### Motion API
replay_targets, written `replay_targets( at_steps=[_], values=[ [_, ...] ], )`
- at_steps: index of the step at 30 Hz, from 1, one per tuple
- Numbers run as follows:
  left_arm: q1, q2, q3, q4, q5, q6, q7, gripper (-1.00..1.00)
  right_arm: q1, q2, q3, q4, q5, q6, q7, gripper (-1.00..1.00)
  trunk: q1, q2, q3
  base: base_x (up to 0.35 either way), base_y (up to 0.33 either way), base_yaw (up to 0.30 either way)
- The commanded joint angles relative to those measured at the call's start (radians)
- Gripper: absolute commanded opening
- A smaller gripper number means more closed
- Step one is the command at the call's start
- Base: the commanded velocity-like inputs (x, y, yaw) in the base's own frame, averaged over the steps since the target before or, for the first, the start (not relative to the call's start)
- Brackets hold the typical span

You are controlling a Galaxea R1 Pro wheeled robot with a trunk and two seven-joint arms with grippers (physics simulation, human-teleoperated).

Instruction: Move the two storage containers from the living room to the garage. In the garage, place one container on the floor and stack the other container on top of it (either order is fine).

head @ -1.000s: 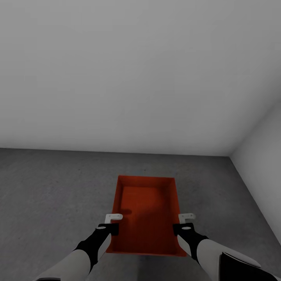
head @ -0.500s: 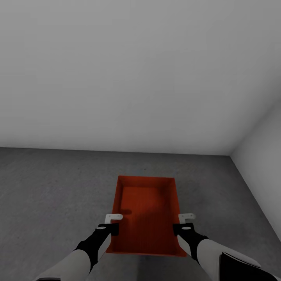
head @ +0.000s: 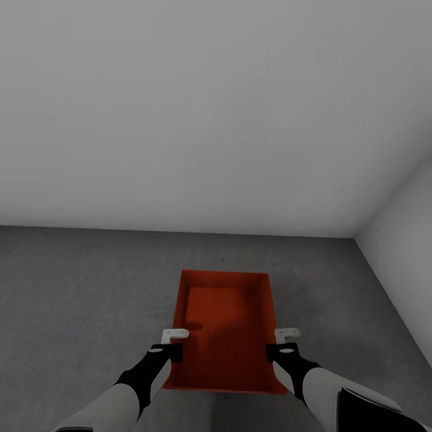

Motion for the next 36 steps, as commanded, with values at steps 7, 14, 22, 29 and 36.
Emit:
replay_targets(
  at_steps=[7,14,22,29,36],
  values=[
    [0.000,0.001,0.016,0.001,-0.002,0.007,0.001,-1.00,-0.001,-0.002,0.001,0.015,0.006,-0.010,-0.005,-1.00,0.027,-0.049,-0.023,0.000,0.000,0.000],
    [0.000,0.000,0.016,0.001,-0.002,0.007,0.000,-1.00,-0.001,-0.002,0.001,0.015,0.006,-0.010,-0.005,-1.00,0.034,-0.063,-0.029,0.000,0.000,0.000],
    [0.000,0.000,0.016,0.001,-0.002,0.007,0.001,-1.00,-0.001,-0.002,0.001,0.015,0.006,-0.010,-0.005,-1.00,0.054,-0.098,-0.044,0.000,0.000,0.000],
    [0.000,0.000,0.016,0.001,-0.002,0.007,0.001,-1.00,-0.001,-0.002,0.001,0.015,0.006,-0.010,-0.005,-1.00,0.054,-0.098,-0.044,0.000,0.000,0.000],
    [0.000,0.000,0.016,0.002,-0.002,0.007,0.001,-1.00,-0.001,-0.002,0.001,0.015,0.006,-0.010,-0.005,-1.00,0.069,-0.126,-0.057,0.000,0.000,0.000]
  ],
)
